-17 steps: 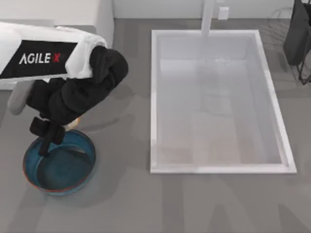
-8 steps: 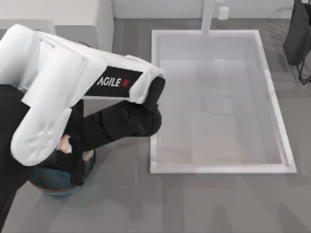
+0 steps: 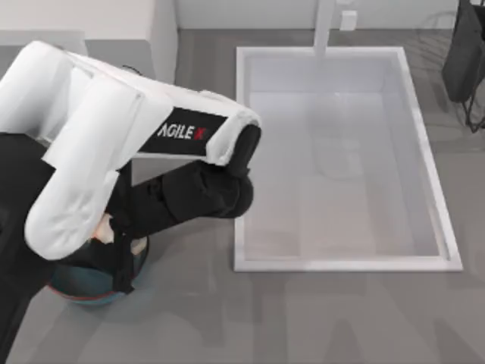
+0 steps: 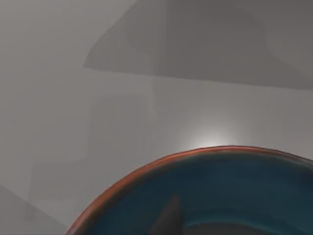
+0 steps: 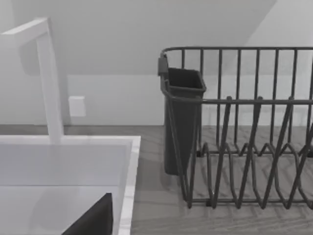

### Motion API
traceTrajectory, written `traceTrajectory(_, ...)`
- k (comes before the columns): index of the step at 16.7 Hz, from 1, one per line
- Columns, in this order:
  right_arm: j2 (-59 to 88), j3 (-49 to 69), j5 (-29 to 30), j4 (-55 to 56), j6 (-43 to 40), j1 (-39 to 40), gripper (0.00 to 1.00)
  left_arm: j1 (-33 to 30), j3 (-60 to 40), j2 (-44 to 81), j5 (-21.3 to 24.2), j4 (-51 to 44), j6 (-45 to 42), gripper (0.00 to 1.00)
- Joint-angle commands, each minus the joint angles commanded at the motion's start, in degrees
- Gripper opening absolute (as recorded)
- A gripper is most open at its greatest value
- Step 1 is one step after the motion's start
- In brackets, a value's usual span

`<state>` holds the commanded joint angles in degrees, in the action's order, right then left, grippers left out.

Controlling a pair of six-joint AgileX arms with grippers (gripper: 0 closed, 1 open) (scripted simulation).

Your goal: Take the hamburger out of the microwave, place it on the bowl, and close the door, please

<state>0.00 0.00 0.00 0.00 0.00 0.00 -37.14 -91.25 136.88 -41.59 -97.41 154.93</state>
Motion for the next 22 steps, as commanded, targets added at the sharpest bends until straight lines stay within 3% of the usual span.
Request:
traceTrajectory(7,0.00,0.00,0.00,0.00,0.00,0.00,1.00,3.18,7.54,-0.05,-2.72,9.47,-2.82,0.00)
traceTrajectory(12,0.00,0.00,0.00,0.00,0.00,0.00,1.00,3.52,8.33,0.01,-3.00,10.34,-3.09,0.00)
traceTrajectory(22,0.00,0.00,0.00,0.00,0.00,0.00,1.00,3.52,8.33,0.01,-3.00,10.34,-3.09,0.75)
